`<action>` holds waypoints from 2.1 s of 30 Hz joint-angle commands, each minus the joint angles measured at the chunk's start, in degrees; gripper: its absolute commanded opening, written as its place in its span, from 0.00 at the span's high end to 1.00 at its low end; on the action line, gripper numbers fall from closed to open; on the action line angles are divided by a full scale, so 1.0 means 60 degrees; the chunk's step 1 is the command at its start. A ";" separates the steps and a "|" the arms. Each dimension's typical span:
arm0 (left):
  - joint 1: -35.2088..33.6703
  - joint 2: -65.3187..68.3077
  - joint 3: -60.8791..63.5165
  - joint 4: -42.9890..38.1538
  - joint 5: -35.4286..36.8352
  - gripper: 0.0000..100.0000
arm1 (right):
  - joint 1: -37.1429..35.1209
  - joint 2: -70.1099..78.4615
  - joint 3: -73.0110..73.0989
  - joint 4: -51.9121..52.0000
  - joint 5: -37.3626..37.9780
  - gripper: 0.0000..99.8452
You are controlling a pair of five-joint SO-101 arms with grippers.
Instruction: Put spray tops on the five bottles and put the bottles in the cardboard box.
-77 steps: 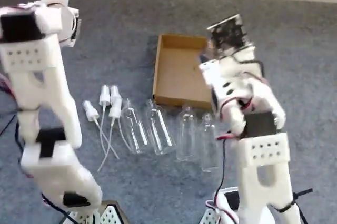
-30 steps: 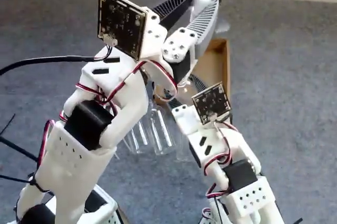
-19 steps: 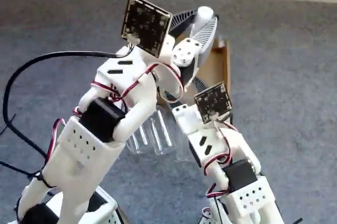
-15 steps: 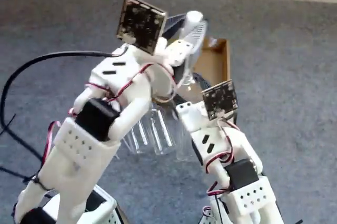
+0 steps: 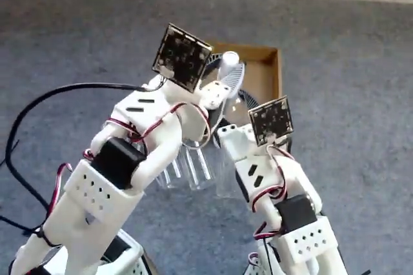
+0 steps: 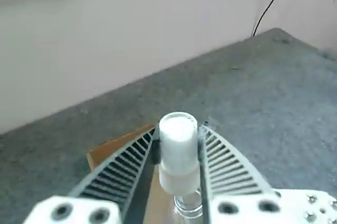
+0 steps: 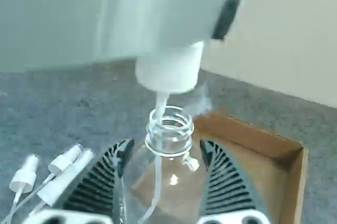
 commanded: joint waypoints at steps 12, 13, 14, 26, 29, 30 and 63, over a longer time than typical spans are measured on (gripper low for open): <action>-0.0081 0.0051 -0.2059 0.1421 -0.0425 0.84 | -0.0037 -0.0139 -0.0418 -0.0256 -0.0044 1.00; -0.0256 0.0066 -0.2249 0.1407 -0.0425 0.84 | -0.0051 -0.0139 -0.0418 -0.0256 -0.0044 1.00; -0.0418 0.0081 -0.2352 0.1377 -0.0425 0.84 | -0.0051 -0.0154 -0.0418 -0.0256 -0.0044 1.00; -0.0505 0.0081 -0.0608 0.1231 -0.1187 0.84 | -0.0051 -0.0183 -0.0418 -0.0242 -0.0044 1.00; -0.0505 0.0095 -0.0110 0.0659 -0.1260 0.84 | -0.0051 -0.0198 -0.0418 -0.0227 -0.0044 1.00; -0.0505 0.0095 0.0037 0.0484 -0.1333 0.84 | -0.0051 -0.0198 -0.0418 -0.0227 -0.0029 1.00; -0.3040 -0.2454 0.3993 0.1729 -0.2491 0.83 | 0.0022 0.8872 -0.8828 0.1824 -0.0894 1.00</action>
